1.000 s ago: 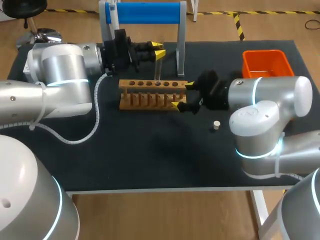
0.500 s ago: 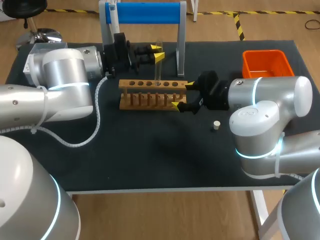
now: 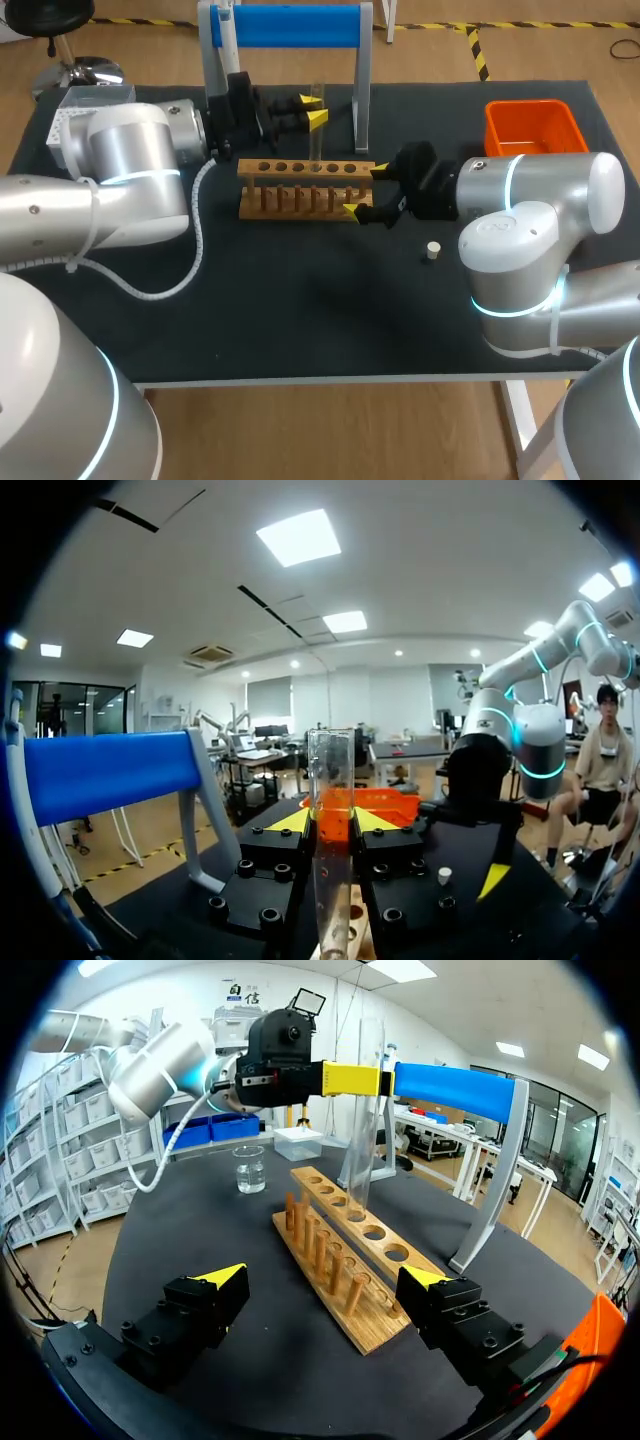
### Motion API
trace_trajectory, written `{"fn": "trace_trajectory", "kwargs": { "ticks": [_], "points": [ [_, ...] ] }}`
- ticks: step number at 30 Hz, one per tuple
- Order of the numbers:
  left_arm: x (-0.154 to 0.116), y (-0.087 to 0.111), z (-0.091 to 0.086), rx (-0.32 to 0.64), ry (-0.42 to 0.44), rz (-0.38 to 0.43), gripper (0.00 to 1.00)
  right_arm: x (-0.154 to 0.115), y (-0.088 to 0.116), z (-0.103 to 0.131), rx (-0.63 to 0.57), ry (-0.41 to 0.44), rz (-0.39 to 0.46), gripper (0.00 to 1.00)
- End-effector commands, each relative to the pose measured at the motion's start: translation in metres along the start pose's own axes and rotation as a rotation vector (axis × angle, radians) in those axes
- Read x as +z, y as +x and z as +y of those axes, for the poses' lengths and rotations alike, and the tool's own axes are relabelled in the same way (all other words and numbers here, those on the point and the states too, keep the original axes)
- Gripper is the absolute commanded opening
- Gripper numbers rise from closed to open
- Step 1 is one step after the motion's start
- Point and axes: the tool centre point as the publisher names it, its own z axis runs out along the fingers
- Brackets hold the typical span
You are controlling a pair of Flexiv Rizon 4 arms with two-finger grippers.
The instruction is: Invert the test tube, pick up the pipette, mount the tip to pipette, aspirate from beaker and dispense into the tube, eject the tip, return the pipette, and cap with the stopper.
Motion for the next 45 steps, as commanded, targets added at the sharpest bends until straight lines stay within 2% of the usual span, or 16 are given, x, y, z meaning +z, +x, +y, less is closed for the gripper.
{"fn": "trace_trajectory", "kwargs": {
  "ticks": [1, 45],
  "points": [
    [0.003, -0.003, 0.005, -0.002, 0.007, -0.002, 0.0, -0.001, 0.0, -0.001, 0.0, -0.003, 0.002, 1.0],
    [-0.001, -0.01, 0.035, -0.06, 0.003, -0.055, 0.0, -0.001, 0.0, -0.001, 0.0, -0.003, 0.002, 1.0]
  ]
}}
